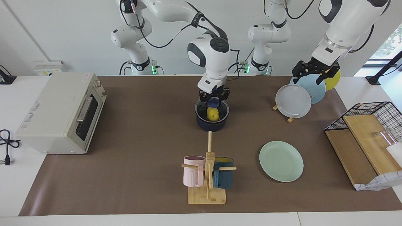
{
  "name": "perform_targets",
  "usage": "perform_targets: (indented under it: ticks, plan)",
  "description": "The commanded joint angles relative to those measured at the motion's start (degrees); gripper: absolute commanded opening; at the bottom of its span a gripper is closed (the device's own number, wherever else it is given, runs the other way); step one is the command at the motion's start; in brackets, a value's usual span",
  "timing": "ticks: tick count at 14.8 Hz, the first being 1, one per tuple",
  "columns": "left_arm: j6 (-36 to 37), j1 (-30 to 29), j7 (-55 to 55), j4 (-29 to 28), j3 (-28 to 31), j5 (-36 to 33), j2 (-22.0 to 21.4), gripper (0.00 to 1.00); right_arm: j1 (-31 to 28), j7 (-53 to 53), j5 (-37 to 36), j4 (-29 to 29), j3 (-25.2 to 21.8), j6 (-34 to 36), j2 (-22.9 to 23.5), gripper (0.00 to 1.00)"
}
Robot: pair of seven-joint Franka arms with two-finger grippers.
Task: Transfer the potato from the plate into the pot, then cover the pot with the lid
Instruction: 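Lower the glass lid onto the pan with the right gripper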
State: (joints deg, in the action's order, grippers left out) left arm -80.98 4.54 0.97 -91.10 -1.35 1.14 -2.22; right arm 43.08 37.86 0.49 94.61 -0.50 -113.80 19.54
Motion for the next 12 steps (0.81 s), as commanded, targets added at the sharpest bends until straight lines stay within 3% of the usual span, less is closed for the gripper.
perform_targets:
  ticks: [1, 12]
  plan:
    - [2.32, 0.2, -0.35, 1.98, 0.38, -0.52, 1.07, 1.0, -0.54, 0.99, 0.56, 0.66, 0.5, -1.77, -0.38, 0.0]
    - [1.0, -0.24, -3.16, 1.98, 0.73, -0.26, 0.81, 1.0, -0.45, 1.08, 0.56, 2.33, 0.5, -3.27, -0.46, 0.0]
